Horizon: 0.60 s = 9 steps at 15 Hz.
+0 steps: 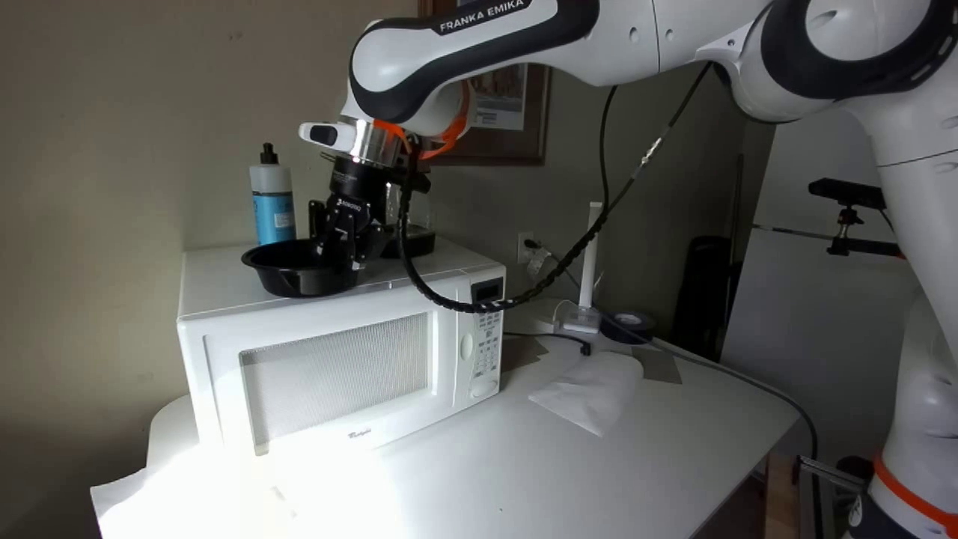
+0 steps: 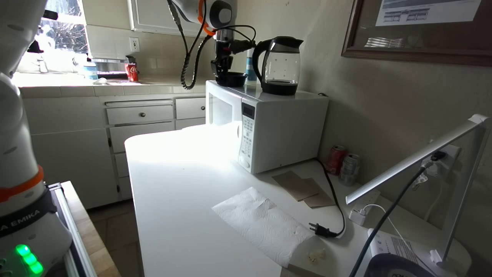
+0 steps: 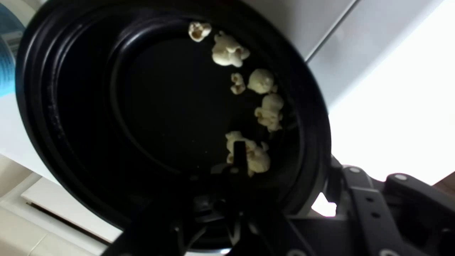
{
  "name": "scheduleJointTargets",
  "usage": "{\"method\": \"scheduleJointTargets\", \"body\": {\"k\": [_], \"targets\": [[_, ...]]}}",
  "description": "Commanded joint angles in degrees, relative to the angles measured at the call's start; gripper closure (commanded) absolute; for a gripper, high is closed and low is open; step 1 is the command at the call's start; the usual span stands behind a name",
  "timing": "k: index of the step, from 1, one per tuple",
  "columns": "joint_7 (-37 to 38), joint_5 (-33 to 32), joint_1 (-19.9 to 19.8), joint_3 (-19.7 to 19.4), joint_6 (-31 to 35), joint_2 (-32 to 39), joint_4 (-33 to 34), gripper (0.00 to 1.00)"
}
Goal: Pick up the black bowl and put it on the microwave
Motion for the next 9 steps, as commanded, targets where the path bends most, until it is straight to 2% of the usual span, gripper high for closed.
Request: {"method": "scheduleJointTargets", "body": {"k": [1,3,4,6,8,9], "targets": [[3.59,-2.64,1.24,0.62,1.61,-6.65,-6.82,0.17],[4.81,-2.50,1.37,1.00,2.91,-11.35,-11.45,0.04],[6.24,-2.62,1.50,1.01,3.93,-14.46,-14.53,0.00],[4.86,0.33,1.17,2.30,4.91,-20.34,-19.35,0.00],[-2.15,5.34,1.13,3.59,6.28,-26.02,-24.30,0.00],[2.39,1.74,1.86,2.29,2.93,-18.45,-15.37,0.00]]}}
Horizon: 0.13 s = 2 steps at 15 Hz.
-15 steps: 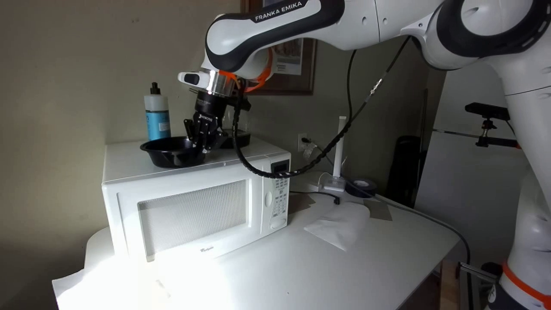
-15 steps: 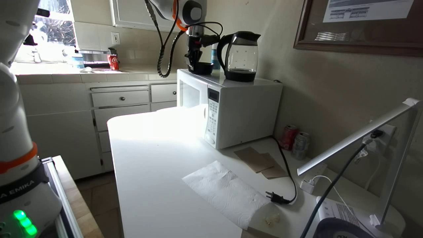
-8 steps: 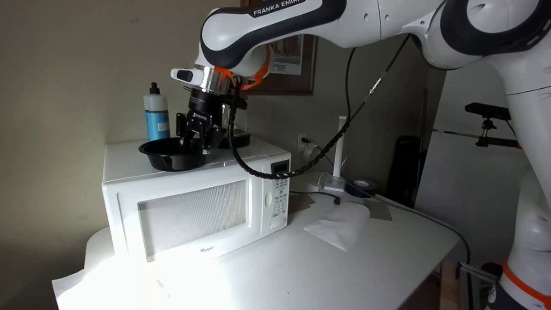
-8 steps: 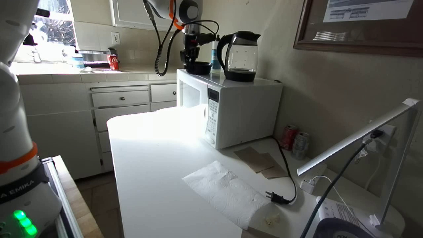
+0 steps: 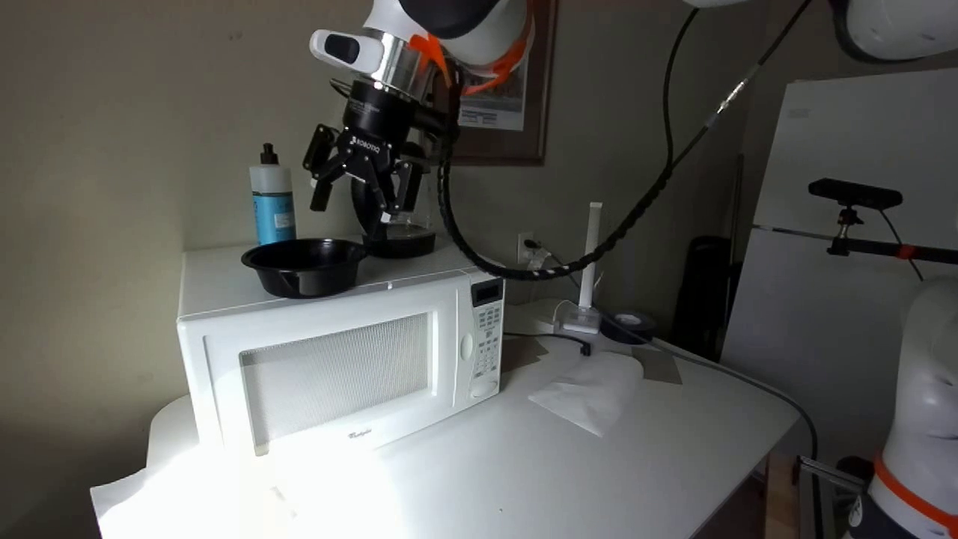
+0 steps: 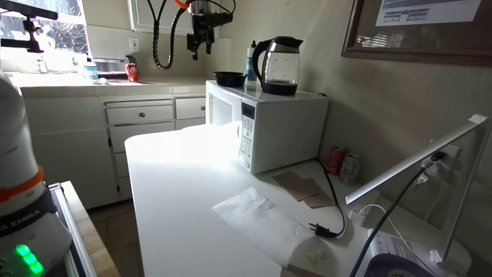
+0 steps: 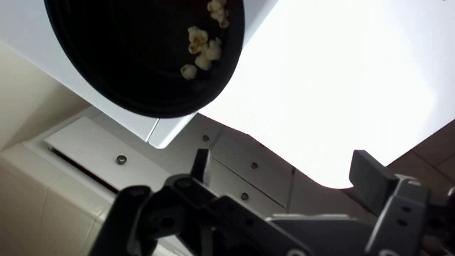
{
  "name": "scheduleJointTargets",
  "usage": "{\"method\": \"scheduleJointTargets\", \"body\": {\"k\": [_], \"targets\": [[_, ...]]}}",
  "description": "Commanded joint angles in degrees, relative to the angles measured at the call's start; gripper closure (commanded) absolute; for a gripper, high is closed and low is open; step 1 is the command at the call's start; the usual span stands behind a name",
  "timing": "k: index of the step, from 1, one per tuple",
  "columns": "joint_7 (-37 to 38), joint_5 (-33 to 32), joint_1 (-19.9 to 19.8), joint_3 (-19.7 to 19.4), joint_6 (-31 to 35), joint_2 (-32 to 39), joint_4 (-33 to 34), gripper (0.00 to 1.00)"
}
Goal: Pick up the black bowl and put it on the microwave
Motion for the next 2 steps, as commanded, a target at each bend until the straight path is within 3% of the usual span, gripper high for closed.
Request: {"method": "scheduleJointTargets", "body": {"k": [1,2], "targets": [[-1.32,1.29,0.62,-0.07,0.29,-2.54,-1.99,0.00],[-2.02,1.92,0.88,0.03,0.53,-4.70,-3.94,0.00]]}}
